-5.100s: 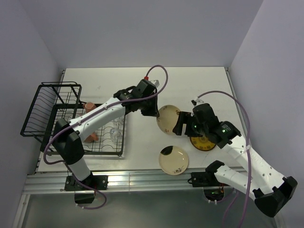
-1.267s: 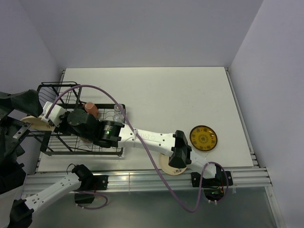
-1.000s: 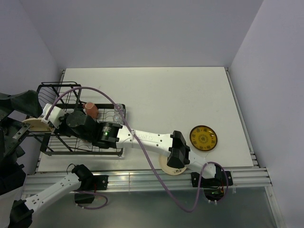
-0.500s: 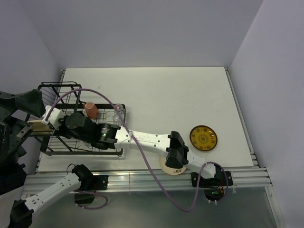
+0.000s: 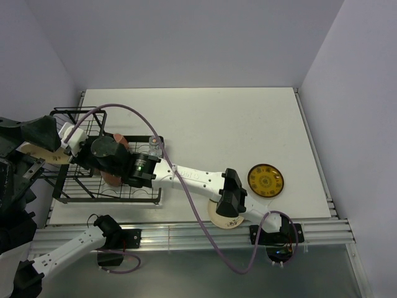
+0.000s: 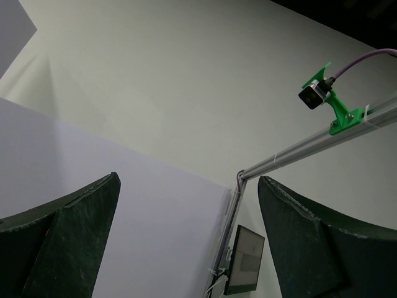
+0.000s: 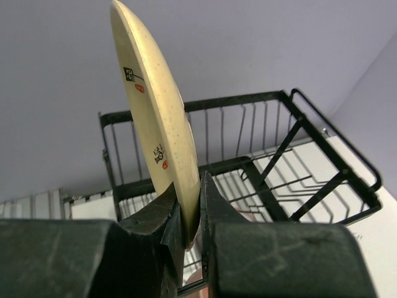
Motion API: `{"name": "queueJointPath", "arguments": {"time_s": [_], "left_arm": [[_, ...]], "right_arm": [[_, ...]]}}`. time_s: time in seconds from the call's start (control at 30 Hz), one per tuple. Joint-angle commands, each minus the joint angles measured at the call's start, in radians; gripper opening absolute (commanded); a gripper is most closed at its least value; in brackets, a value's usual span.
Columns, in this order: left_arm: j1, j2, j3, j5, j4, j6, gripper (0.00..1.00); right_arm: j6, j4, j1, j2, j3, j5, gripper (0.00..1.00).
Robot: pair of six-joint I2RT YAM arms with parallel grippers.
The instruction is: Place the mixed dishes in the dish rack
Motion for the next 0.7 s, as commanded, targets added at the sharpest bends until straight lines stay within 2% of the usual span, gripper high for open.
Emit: {"name": "queueJointPath", "arguments": {"time_s": [0.0,0.67], "left_arm": [[0.005,0.044,0.04,0.064,0.062,-0.01,0.99],[0.005,0.019,0.011,0.066,0.073,-0.013,0.99]], "right_arm": [[0.013,0.124,-0.031,-0.01,0.066,-0.018,0.0],[-0.033,0.144,-0.074,0.051,0.059,-0.074,0.0]]}}
